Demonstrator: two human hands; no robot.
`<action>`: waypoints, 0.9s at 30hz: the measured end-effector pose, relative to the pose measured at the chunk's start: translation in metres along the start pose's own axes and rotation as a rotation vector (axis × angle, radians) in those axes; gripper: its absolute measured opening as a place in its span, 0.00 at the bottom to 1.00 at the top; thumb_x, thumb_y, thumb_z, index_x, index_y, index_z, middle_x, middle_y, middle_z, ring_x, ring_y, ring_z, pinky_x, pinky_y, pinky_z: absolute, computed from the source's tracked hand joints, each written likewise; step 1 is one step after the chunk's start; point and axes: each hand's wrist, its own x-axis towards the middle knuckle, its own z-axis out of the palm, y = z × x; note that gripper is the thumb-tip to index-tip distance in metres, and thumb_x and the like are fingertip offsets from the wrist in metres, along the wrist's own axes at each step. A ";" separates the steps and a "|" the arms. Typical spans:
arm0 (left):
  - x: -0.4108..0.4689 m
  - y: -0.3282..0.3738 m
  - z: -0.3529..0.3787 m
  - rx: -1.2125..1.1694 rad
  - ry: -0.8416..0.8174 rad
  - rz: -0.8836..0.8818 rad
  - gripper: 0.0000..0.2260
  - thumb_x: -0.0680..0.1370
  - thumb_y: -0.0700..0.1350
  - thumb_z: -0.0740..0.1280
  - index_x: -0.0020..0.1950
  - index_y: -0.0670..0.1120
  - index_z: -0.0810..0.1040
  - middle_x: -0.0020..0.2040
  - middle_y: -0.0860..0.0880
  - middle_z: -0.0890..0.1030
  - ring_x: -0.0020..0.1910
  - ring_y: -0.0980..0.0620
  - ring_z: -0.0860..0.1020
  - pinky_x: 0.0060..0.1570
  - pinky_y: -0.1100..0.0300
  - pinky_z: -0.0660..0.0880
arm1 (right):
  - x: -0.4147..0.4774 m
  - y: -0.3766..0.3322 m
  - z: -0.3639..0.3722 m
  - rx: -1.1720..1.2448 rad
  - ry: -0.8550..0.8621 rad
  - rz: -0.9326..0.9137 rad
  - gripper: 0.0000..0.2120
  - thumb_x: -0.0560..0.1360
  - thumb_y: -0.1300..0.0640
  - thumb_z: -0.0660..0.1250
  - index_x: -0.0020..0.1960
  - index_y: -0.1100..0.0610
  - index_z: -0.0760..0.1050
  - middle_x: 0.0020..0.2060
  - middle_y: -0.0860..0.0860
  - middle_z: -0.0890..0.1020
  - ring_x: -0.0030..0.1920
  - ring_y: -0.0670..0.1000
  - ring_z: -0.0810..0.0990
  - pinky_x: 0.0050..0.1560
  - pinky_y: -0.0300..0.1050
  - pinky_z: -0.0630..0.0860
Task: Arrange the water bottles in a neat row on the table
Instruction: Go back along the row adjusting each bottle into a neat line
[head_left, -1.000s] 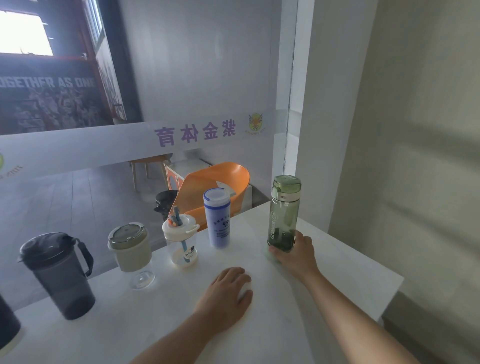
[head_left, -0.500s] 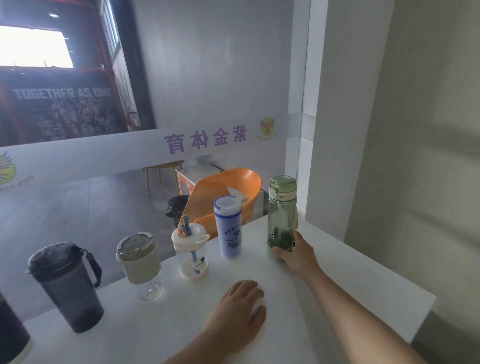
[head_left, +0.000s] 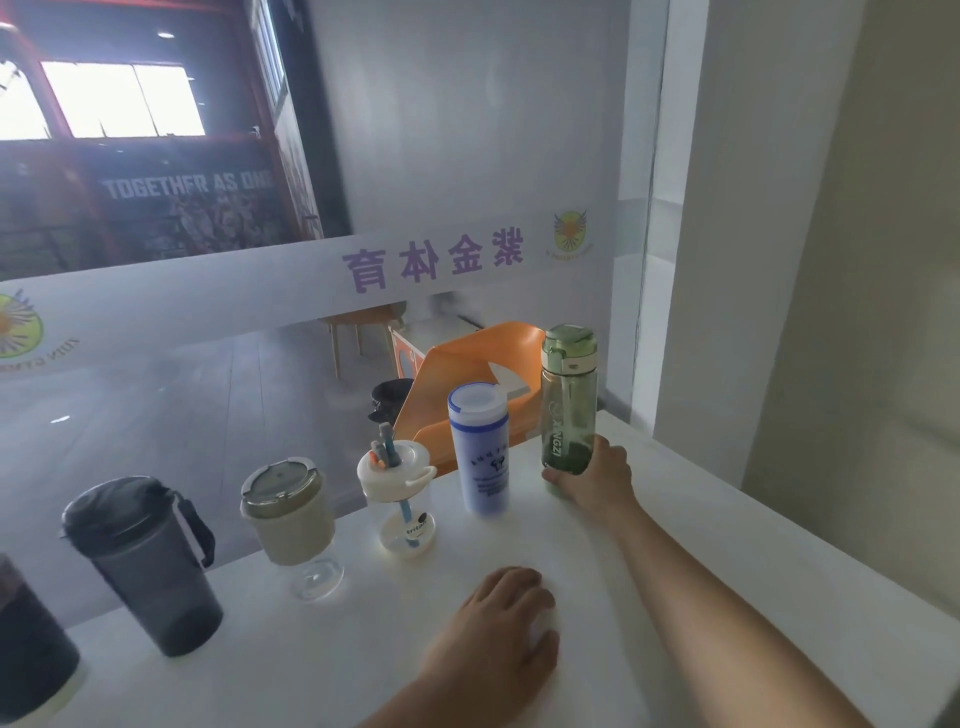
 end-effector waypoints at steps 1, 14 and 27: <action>0.000 0.001 -0.001 -0.004 -0.010 -0.001 0.15 0.79 0.58 0.59 0.63 0.54 0.74 0.67 0.54 0.73 0.70 0.54 0.67 0.69 0.62 0.65 | 0.001 0.000 0.001 0.035 -0.006 -0.019 0.46 0.61 0.36 0.79 0.71 0.54 0.66 0.62 0.56 0.74 0.62 0.57 0.76 0.62 0.49 0.75; 0.000 0.003 -0.004 -0.001 -0.063 -0.032 0.17 0.79 0.59 0.57 0.65 0.54 0.73 0.69 0.56 0.70 0.71 0.57 0.63 0.69 0.65 0.62 | 0.017 0.015 -0.022 0.076 -0.246 -0.196 0.37 0.69 0.47 0.77 0.74 0.49 0.65 0.65 0.46 0.79 0.65 0.50 0.77 0.68 0.51 0.71; 0.001 0.003 -0.006 0.003 -0.087 -0.053 0.18 0.80 0.60 0.56 0.65 0.54 0.72 0.70 0.55 0.69 0.72 0.57 0.62 0.70 0.65 0.60 | 0.011 0.012 -0.015 0.095 -0.174 -0.236 0.43 0.61 0.35 0.78 0.70 0.48 0.67 0.62 0.47 0.79 0.60 0.51 0.79 0.62 0.50 0.76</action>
